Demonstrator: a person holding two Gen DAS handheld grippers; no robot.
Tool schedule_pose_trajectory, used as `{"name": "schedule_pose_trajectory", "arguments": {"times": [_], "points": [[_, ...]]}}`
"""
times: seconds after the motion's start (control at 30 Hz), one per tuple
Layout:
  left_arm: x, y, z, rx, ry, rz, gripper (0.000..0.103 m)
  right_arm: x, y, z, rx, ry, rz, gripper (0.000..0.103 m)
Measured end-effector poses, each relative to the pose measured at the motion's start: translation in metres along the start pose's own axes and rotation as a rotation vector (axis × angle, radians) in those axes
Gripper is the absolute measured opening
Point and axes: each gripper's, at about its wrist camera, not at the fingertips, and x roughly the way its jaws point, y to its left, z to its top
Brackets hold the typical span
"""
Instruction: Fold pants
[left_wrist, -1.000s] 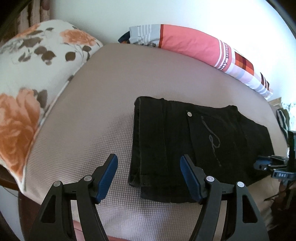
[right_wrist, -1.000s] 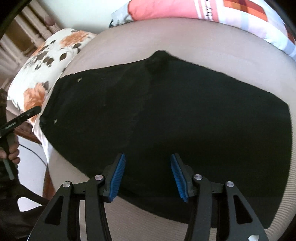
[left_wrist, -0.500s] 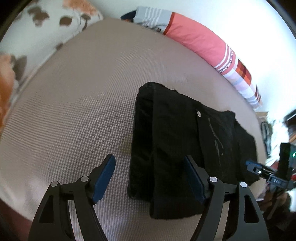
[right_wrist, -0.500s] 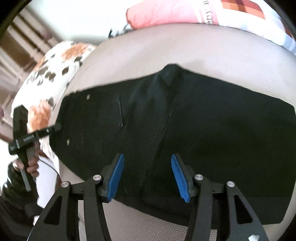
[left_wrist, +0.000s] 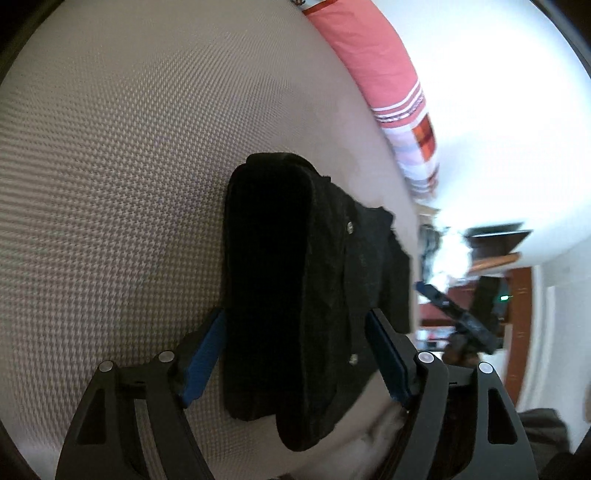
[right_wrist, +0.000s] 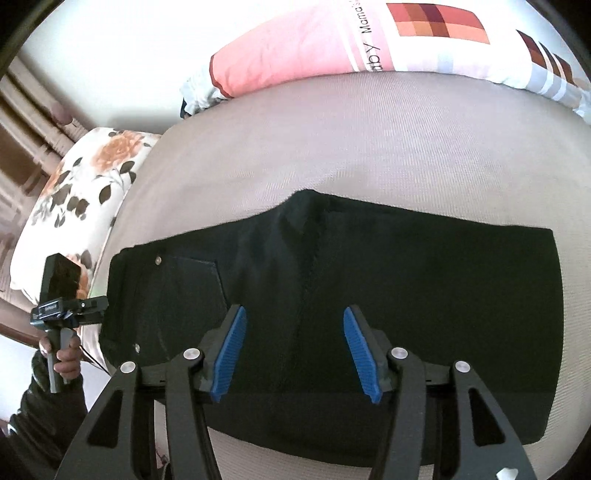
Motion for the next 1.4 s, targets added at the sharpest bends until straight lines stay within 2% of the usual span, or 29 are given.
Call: {"name": "schedule_pose_trajectory", "arguments": {"times": [0.07, 0.23, 0.37, 0.4, 0.43, 0.53, 0.57, 0.63, 0.7, 0.8, 0.97, 1.1, 1.4], "points": [[0.001, 0.002, 0.005, -0.007, 0.009, -0.038, 0.075, 0.002, 0.006, 0.001, -0.007, -0.001, -0.005, 0.054], [0.016, -0.014, 0.009, 0.075, 0.029, -0.044, 0.075, 0.008, 0.017, -0.001, -0.022, 0.005, 0.004, 0.054], [0.029, -0.027, 0.005, 0.162, 0.001, -0.051, 0.073, 0.012, 0.021, -0.001, -0.017, 0.009, 0.022, 0.054], [0.034, -0.031, 0.005, 0.18, -0.014, -0.029, 0.071, 0.012, 0.022, -0.001, -0.017, 0.007, 0.023, 0.054], [0.034, -0.03, 0.004, 0.182, -0.022, -0.019, 0.069, 0.012, 0.023, -0.001, -0.018, 0.003, 0.023, 0.054], [0.035, -0.024, 0.003, 0.139, -0.074, 0.023, 0.05, 0.01, 0.025, -0.001, -0.022, -0.005, 0.033, 0.054], [0.034, -0.022, 0.003, 0.121, -0.087, 0.042, 0.035, 0.009, 0.025, -0.001, -0.023, -0.008, 0.034, 0.054], [0.035, -0.017, 0.001, 0.068, -0.116, 0.061, 0.033, 0.007, 0.024, -0.002, -0.023, -0.016, 0.04, 0.054], [0.037, -0.023, -0.003, 0.066, -0.15, 0.118, 0.032, 0.004, 0.02, -0.003, -0.017, -0.023, 0.042, 0.054], [0.041, -0.043, -0.01, 0.116, -0.184, 0.27, 0.032, 0.0, 0.013, -0.005, 0.001, -0.036, 0.053, 0.054], [0.044, -0.051, -0.015, 0.088, -0.211, 0.372, 0.031, -0.01, 0.002, -0.007, 0.026, -0.057, 0.092, 0.055], [0.048, -0.065, -0.021, 0.106, -0.239, 0.477, 0.03, -0.018, -0.005, -0.009, 0.028, -0.077, 0.102, 0.055], [0.064, -0.117, -0.041, 0.228, -0.272, 0.739, 0.026, -0.04, -0.037, -0.014, 0.058, -0.125, 0.103, 0.055]]}}
